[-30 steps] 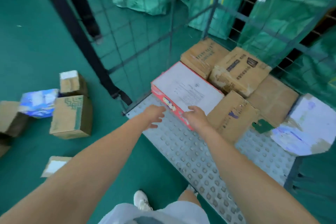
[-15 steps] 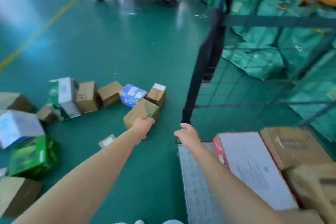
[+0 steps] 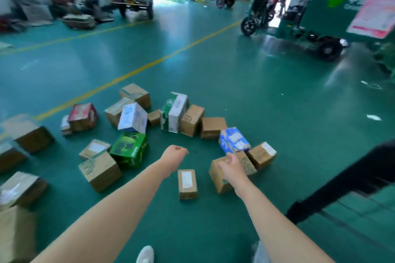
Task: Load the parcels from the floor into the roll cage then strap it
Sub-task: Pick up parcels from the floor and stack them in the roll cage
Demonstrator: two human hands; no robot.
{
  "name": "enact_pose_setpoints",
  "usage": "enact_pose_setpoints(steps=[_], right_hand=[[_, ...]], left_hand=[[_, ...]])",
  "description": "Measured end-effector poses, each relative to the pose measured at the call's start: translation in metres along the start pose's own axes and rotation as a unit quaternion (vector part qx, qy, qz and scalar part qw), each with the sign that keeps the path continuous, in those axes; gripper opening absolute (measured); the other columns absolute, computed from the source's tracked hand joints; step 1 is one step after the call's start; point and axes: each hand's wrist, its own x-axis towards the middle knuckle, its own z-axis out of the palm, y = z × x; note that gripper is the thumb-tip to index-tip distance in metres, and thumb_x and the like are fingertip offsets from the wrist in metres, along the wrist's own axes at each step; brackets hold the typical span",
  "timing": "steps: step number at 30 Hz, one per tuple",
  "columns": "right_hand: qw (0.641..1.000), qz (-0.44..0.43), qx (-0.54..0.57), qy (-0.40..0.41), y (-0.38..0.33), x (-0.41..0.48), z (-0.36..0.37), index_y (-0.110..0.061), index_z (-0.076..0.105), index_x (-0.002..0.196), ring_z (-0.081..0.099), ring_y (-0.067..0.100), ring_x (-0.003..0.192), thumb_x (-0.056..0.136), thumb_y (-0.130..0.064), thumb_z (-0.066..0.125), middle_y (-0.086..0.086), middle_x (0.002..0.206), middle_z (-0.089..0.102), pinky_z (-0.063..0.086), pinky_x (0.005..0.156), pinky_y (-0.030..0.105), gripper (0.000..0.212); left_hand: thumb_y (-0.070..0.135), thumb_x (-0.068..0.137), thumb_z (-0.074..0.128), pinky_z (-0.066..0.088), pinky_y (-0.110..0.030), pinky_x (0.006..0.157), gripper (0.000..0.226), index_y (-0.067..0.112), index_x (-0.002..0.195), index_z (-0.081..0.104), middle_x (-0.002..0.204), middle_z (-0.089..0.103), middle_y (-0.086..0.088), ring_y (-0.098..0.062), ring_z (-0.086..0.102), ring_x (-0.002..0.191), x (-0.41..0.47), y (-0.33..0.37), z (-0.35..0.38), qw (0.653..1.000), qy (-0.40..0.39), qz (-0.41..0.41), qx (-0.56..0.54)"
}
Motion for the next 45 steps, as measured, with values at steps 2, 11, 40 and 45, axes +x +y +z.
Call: enact_pose_setpoints(steps=[2, 11, 40, 45], right_hand=[[1.0, -0.006, -0.016, -0.012, -0.018, 0.02, 0.019, -0.012, 0.032, 0.152, 0.047, 0.022, 0.128, 0.093, -0.018, 0.061, 0.009, 0.141, 0.046, 0.037, 0.105, 0.035, 0.065], [0.999, -0.01, -0.033, -0.01, -0.116, 0.138, 0.127, -0.013, 0.033, 0.151, 0.048, 0.026, 0.129, 0.093, -0.021, 0.063, 0.011, 0.148, 0.041, 0.043, 0.107, 0.045, 0.066], [0.981, 0.025, -0.168, -0.09, -0.4, 0.635, 0.229, -0.013, 0.03, 0.154, 0.051, 0.022, 0.123, 0.095, -0.019, 0.061, 0.009, 0.151, 0.041, 0.045, 0.094, 0.035, 0.066], [0.977, 0.032, -0.181, -0.11, -0.433, 0.704, 0.251, -0.012, 0.034, 0.149, 0.056, 0.01, 0.095, 0.099, -0.016, 0.057, 0.004, 0.143, 0.048, 0.045, 0.075, 0.027, 0.056]], left_hand=[[0.017, 0.096, 0.048, 0.025, -0.026, 0.054, 0.012, 0.015, 0.089, 0.057, 0.071, 0.037, -0.003, -0.017, 0.032, 0.062, 0.018, -0.001, -0.024, 1.0, 0.01, -0.014, -0.017], [0.022, 0.098, 0.052, 0.04, -0.029, 0.069, 0.014, 0.014, 0.109, 0.052, 0.089, 0.05, -0.003, -0.018, 0.047, 0.077, 0.154, 0.022, -0.146, 0.998, 0.022, -0.045, -0.045], [0.022, 0.098, 0.046, 0.043, -0.031, 0.081, 0.018, 0.016, 0.114, 0.051, 0.112, 0.054, -0.008, -0.023, 0.052, 0.105, 0.641, 0.203, -0.269, 0.978, 0.027, -0.176, -0.11], [0.017, 0.097, 0.044, 0.038, -0.029, 0.069, 0.015, 0.019, 0.083, 0.046, 0.084, 0.045, -0.001, -0.016, 0.044, 0.075, 0.72, 0.222, -0.285, 0.969, 0.042, -0.197, -0.143]])
